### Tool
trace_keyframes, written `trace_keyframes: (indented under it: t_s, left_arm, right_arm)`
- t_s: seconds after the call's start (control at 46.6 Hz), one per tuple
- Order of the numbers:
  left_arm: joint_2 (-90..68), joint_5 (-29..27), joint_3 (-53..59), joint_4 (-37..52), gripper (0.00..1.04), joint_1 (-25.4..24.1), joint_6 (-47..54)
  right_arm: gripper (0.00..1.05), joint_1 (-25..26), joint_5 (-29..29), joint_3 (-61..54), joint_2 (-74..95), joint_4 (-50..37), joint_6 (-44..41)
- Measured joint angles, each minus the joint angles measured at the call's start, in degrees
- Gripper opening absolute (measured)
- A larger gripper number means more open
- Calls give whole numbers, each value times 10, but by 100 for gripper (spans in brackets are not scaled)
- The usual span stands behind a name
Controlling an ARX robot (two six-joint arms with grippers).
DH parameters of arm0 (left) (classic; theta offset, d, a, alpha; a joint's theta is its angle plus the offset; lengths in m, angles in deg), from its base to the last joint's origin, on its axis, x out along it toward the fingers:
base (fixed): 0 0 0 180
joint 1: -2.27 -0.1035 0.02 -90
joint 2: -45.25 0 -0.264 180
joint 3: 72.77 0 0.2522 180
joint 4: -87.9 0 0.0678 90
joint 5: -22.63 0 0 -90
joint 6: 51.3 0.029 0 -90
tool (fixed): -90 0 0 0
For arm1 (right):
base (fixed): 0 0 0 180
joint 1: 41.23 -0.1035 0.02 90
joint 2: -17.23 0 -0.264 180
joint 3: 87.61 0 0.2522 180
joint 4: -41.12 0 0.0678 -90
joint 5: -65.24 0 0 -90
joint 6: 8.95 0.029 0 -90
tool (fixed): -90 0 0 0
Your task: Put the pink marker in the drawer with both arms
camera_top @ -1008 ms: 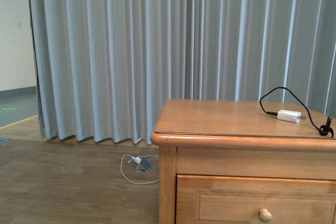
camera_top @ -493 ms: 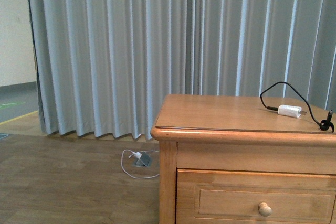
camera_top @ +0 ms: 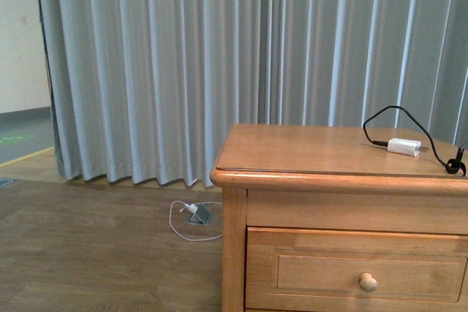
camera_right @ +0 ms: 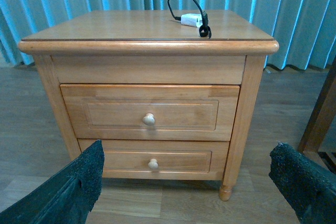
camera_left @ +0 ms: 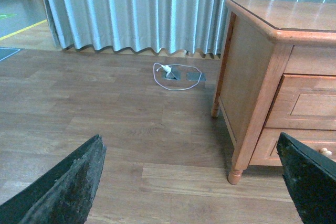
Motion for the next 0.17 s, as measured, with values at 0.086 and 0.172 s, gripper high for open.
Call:
trace_keyframes:
  t_s: [0.086, 0.172]
  left_arm:
    - [0, 0, 0, 0, 99, 0, 0]
    - [0, 0, 0, 0, 99, 0, 0]
  right_arm:
    - [96, 0, 0, 0, 0, 0, 0]
    - [96, 0, 0, 0, 0, 0, 0]
